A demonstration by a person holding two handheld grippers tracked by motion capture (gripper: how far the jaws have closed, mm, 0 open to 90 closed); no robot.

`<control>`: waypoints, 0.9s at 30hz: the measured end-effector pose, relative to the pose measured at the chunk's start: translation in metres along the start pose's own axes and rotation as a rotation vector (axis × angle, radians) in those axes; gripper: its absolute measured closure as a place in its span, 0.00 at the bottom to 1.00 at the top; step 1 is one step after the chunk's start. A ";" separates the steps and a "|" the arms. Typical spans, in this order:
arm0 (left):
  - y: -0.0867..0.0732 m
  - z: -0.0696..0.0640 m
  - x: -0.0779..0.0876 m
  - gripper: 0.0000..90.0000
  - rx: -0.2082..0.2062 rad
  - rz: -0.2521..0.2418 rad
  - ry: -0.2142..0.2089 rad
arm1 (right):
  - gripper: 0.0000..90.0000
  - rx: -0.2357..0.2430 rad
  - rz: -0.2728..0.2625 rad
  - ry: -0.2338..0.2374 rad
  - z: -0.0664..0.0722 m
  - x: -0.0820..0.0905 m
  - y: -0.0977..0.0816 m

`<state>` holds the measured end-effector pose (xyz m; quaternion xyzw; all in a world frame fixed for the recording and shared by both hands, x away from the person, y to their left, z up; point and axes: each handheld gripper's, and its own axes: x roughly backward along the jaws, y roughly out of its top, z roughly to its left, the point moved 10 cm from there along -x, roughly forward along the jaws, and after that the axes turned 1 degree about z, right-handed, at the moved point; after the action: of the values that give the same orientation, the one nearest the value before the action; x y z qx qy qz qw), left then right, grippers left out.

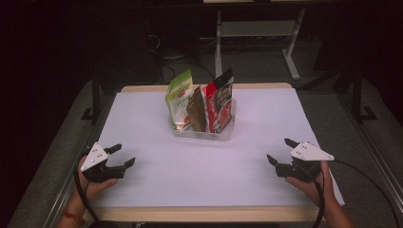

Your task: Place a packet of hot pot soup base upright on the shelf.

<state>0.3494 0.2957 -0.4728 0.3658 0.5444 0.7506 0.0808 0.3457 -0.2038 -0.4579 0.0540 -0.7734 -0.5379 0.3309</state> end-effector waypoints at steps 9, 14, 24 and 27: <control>-0.016 0.011 0.015 0.27 0.088 -0.033 0.032 | 0.21 0.004 0.006 -0.014 -0.005 0.001 -0.007; -0.015 0.010 0.017 0.25 0.091 -0.038 0.042 | 0.21 -0.012 0.006 -0.019 -0.009 0.001 -0.010; -0.012 0.006 0.020 0.25 0.104 -0.053 0.030 | 0.21 -0.025 0.003 -0.023 -0.011 -0.001 -0.010; -0.011 0.006 0.021 0.25 0.105 -0.062 0.033 | 0.21 -0.022 0.003 -0.021 -0.010 -0.001 -0.009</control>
<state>0.3351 0.3160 -0.4715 0.3401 0.5955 0.7239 0.0756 0.3499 -0.2146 -0.4642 0.0436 -0.7710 -0.5464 0.3242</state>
